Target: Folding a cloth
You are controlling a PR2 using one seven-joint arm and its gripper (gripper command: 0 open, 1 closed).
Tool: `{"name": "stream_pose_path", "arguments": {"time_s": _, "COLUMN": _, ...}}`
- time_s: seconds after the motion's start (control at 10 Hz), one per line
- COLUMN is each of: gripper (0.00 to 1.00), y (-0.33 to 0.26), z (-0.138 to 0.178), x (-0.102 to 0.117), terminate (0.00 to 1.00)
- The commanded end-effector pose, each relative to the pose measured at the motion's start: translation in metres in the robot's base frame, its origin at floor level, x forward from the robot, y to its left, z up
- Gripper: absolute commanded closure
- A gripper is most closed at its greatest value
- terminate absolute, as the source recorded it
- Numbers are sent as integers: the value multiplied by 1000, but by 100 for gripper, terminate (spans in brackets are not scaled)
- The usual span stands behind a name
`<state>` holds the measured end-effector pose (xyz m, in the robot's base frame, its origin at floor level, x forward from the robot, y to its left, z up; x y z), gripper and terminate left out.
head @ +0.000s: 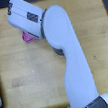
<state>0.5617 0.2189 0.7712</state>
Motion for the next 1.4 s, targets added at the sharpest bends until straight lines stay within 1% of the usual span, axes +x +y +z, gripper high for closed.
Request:
{"name": "stream_pose_path", "arguments": {"time_s": 0.0, "gripper": 0, "y": -7, "z": -1, "x": 5, "terminate": 0}}
{"name": "stream_pose_path", "arguments": {"time_s": 0.4, "gripper": 0, "y": -16, "z": 1, "x": 1, "terminate": 0}}
{"name": "stream_pose_path", "arguments": {"time_s": 0.7, "gripper": 0, "y": -21, "z": 11, "x": 4, "terminate": 0}}
{"name": "stream_pose_path", "arguments": {"time_s": 0.8, "gripper": 0, "y": -22, "z": 19, "x": 6, "terminate": 0}}
{"name": "stream_pose_path", "arguments": {"time_s": 0.9, "gripper": 0, "y": -22, "z": 20, "x": 9, "terminate": 0}}
{"name": "stream_pose_path", "arguments": {"time_s": 1.0, "gripper": 0, "y": -27, "z": 32, "x": 8, "terminate": 0}}
{"name": "stream_pose_path", "arguments": {"time_s": 1.1, "gripper": 0, "y": -31, "z": 42, "x": 20, "terminate": 0}}
{"name": "stream_pose_path", "arguments": {"time_s": 1.2, "gripper": 0, "y": -32, "z": 45, "x": 25, "terminate": 0}}
{"name": "stream_pose_path", "arguments": {"time_s": 1.3, "gripper": 0, "y": -40, "z": 57, "x": 20, "terminate": 0}}
